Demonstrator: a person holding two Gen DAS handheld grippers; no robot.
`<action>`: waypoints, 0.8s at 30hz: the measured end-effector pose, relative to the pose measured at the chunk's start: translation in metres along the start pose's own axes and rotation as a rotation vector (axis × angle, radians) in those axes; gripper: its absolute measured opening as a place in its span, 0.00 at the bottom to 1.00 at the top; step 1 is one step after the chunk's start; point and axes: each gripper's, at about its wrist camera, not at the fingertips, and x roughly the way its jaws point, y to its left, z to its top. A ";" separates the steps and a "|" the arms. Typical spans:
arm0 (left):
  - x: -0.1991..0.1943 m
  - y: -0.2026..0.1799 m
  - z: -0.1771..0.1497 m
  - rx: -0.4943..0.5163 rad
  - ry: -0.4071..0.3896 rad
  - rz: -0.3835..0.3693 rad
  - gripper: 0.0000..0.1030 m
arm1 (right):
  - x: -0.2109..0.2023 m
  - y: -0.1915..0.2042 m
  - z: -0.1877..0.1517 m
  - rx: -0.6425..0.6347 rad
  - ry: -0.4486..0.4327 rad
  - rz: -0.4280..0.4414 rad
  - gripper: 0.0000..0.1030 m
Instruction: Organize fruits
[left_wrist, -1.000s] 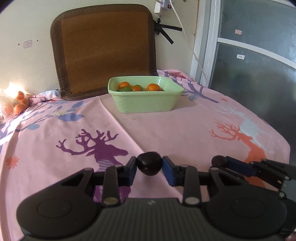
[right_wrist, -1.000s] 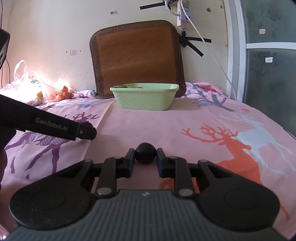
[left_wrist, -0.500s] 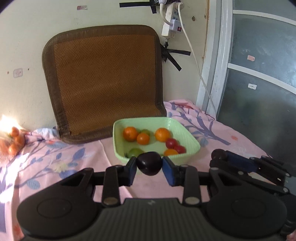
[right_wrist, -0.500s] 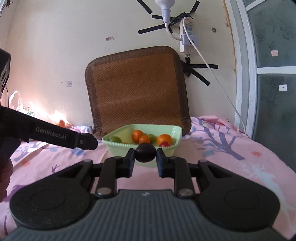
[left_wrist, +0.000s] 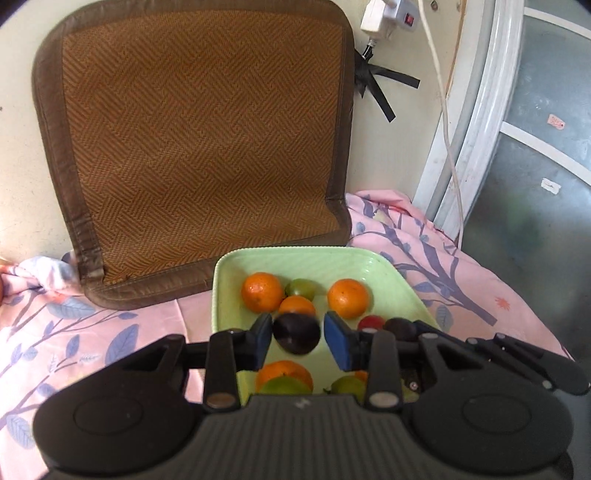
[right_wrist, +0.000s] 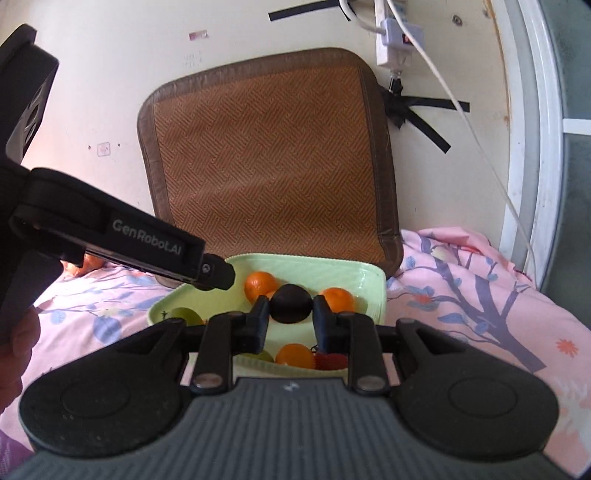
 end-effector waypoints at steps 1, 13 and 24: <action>0.003 0.000 0.000 0.003 0.002 0.001 0.37 | 0.003 -0.001 -0.001 0.005 0.007 0.000 0.28; -0.017 -0.012 -0.006 0.023 -0.028 0.126 0.53 | -0.004 -0.004 -0.001 0.030 -0.005 -0.013 0.33; -0.076 -0.022 -0.034 0.054 -0.085 0.201 0.60 | -0.056 0.014 -0.014 0.120 -0.009 -0.031 0.33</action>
